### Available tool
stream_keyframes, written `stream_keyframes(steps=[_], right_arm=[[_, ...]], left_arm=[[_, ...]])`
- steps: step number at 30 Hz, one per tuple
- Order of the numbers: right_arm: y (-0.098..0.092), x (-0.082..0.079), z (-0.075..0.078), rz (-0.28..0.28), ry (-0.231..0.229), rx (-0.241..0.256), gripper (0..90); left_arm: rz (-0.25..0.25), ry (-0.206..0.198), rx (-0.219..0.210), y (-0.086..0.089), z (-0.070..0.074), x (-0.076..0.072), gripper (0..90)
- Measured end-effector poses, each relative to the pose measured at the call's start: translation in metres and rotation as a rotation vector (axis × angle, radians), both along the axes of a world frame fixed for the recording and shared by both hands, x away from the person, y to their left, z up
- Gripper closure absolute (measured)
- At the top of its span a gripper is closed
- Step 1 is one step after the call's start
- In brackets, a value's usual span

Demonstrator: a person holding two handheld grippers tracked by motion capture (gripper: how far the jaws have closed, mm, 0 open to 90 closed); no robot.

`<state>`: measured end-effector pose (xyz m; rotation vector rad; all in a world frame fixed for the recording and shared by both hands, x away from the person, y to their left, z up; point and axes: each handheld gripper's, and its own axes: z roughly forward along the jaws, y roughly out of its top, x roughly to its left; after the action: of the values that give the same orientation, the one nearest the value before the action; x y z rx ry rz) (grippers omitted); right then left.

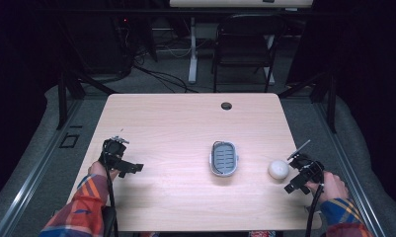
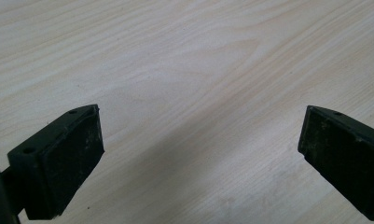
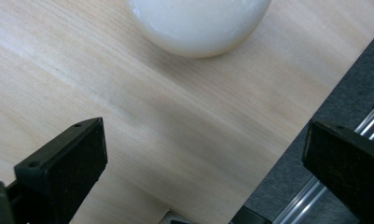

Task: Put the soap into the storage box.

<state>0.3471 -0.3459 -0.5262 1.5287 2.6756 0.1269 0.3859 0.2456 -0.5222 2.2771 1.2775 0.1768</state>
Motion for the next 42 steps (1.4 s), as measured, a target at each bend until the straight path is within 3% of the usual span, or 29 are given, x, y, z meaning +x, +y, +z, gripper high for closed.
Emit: stream_keyframes(steps=[2, 4, 5, 6, 7, 8, 9, 10, 11, 12, 13, 14, 17, 19, 20, 21, 23, 24, 26, 27, 29, 33, 34, 35, 36, 37, 40, 41, 42], right_arm=[[0.001, 0.002, 0.002, 0.013, -0.001, -0.019, 0.0], [0.003, 0.002, 0.001, 0.006, -0.022, 0.015, 0.0], [0.004, 0.006, 0.004, 0.034, -0.001, -0.001, 0.0], [0.005, 0.005, 0.002, 0.009, -0.027, 0.034, 0.0], [0.005, 0.009, 0.006, 0.051, 0.013, -0.007, 0.0], [0.008, 0.008, 0.000, 0.006, -0.042, 0.053, 0.0], [0.009, 0.012, 0.005, 0.051, 0.001, 0.013, 0.0], [0.009, 0.012, 0.005, 0.051, 0.001, 0.013, 0.0], [0.012, 0.011, 0.001, 0.023, -0.040, 0.053, 0.0], [0.012, 0.018, 0.009, 0.095, 0.014, -0.023, 0.0], [0.016, 0.019, 0.007, 0.080, -0.012, 0.011, 0.0], [0.018, 0.017, 0.002, 0.028, -0.061, 0.068, 0.0], [0.020, 0.023, 0.004, 0.056, -0.022, 0.023, 0.0], [0.022, 0.028, 0.002, 0.062, 0.004, 0.035, 0.0], [0.024, 0.028, -0.004, 0.027, -0.024, 0.081, 0.0], [0.026, 0.036, 0.003, 0.105, 0.044, -0.001, 0.0], [0.027, 0.038, 0.003, 0.111, 0.045, -0.002, 0.0], [0.029, 0.037, 0.000, 0.078, 0.009, 0.035, 0.0], [0.030, 0.042, 0.004, 0.102, 0.019, 0.006, 0.0], [0.032, 0.041, 0.002, 0.083, 0.000, 0.032, 0.0], [0.035, 0.045, 0.002, 0.084, -0.015, 0.033, 0.0], [0.037, 0.049, 0.001, 0.091, -0.013, 0.029, 0.0], [0.038, 0.052, 0.002, 0.109, 0.007, -0.004, 0.0], [0.039, 0.050, -0.003, 0.065, -0.026, 0.036, 0.0], [0.038, 0.059, 0.003, 0.139, 0.064, -0.061, 1.4], [0.039, 0.058, -0.001, 0.104, 0.036, -0.032, 3.0], [0.039, 0.059, -0.004, 0.090, 0.025, -0.019, 6.0], [0.041, 0.058, -0.008, 0.055, -0.008, 0.022, 9.7], [0.041, 0.059, -0.007, 0.064, -0.009, 0.008, 12.2]], left_arm=[[0.000, 0.003, -0.004, 0.000, 0.000, 0.000, 0.0], [-0.003, -0.002, -0.004, -0.001, 0.000, 0.000, 0.0], [-0.004, -0.002, -0.007, -0.001, 0.000, 0.000, 0.0], [-0.008, -0.006, -0.007, -0.001, 0.001, 0.000, 0.0], [-0.006, -0.001, -0.009, -0.001, 0.001, -0.001, 0.0], [-0.007, -0.002, -0.009, 0.000, 0.001, -0.001, 0.0], [-0.008, 0.000, -0.010, -0.001, 0.001, -0.001, 0.0], [-0.008, 0.000, -0.010, -0.001, 0.001, -0.001, 0.0], [-0.009, -0.001, -0.010, -0.001, 0.000, 0.000, 0.0], [-0.012, -0.001, -0.009, -0.001, 0.000, 0.000, 0.0], [-0.014, 0.000, -0.008, -0.001, 0.000, 0.000, 0.0], [-0.013, 0.004, -0.010, -0.001, 0.000, 0.000, 0.0], [-0.011, 0.001, -0.011, -0.001, 0.000, 0.000, 0.0], [-0.012, 0.004, -0.010, -0.001, 0.000, 0.000, 0.0], [-0.016, 0.004, -0.011, -0.001, 0.000, 0.000, 0.0], [-0.020, 0.005, -0.009, -0.002, 0.000, 0.000, 0.0], [-0.020, 0.006, -0.009, -0.002, 0.000, 0.000, 0.0], [-0.021, 0.006, -0.009, -0.002, 0.000, 0.000, 0.0], [-0.021, 0.006, -0.009, -0.002, 0.000, 0.000, 0.0], [-0.022, 0.007, -0.009, -0.002, 0.000, 0.000, 0.0], [-0.022, 0.007, -0.010, -0.002, 0.000, 0.000, 0.0], [-0.021, 0.008, -0.009, -0.002, -0.001, 0.000, 0.0], [-0.024, 0.009, -0.008, -0.002, 0.000, 0.000, 0.0], [-0.025, 0.010, -0.009, -0.002, 0.000, 0.000, 0.0], [-0.023, 0.009, -0.008, -0.003, -0.001, 0.000, 0.0], [-0.023, 0.010, -0.007, -0.003, -0.001, 0.000, 0.0], [-0.023, 0.009, -0.006, -0.003, -0.001, 0.000, 0.0], [-0.028, 0.007, -0.003, -0.003, -0.001, 0.000, 0.0], [-0.027, 0.009, -0.003, -0.003, -0.001, 0.001, 0.0]])
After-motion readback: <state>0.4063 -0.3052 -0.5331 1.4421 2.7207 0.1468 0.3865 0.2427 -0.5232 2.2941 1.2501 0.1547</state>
